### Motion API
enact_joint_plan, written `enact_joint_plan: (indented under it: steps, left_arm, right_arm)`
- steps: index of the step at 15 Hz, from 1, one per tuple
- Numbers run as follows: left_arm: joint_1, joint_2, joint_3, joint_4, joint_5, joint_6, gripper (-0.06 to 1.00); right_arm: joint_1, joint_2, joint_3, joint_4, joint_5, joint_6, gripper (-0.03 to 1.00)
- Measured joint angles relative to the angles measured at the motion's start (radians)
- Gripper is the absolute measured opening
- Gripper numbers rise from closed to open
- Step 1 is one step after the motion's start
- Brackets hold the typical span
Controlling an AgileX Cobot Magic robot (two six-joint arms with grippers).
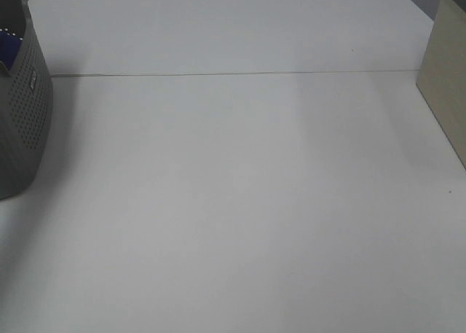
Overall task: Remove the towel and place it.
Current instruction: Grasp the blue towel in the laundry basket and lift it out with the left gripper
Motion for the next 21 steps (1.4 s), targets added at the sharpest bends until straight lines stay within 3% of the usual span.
enact_joint_plan:
  steps: [3, 6, 15, 17, 18, 21]
  left_arm:
    - [0.005, 0.064, 0.0, 0.035, -0.007, 0.007, 0.96]
    - [0.042, 0.083, 0.0, 0.004, -0.008, 0.012, 0.87]
    - [0.066, 0.098, 0.0, -0.079, -0.031, 0.029, 0.34]
    - [0.066, 0.101, 0.0, -0.082, -0.022, 0.029, 0.09]
    - [0.066, 0.101, 0.0, -0.082, -0.014, 0.023, 0.02]
    - [0.066, 0.084, 0.0, -0.083, 0.031, -0.067, 0.0]
  right_arm:
    - [0.0, 0.0, 0.0, 0.0, 0.0, 0.0, 0.83]
    - [0.0, 0.0, 0.0, 0.001, 0.0, 0.0, 0.83]
    - [0.0, 0.0, 0.0, 0.006, 0.0, 0.0, 0.83]
    - [0.0, 0.0, 0.0, 0.006, 0.0, 0.0, 0.83]
    - [0.0, 0.0, 0.0, 0.006, 0.0, 0.0, 0.83]
    - [0.0, 0.0, 0.0, 0.006, 0.0, 0.0, 0.83]
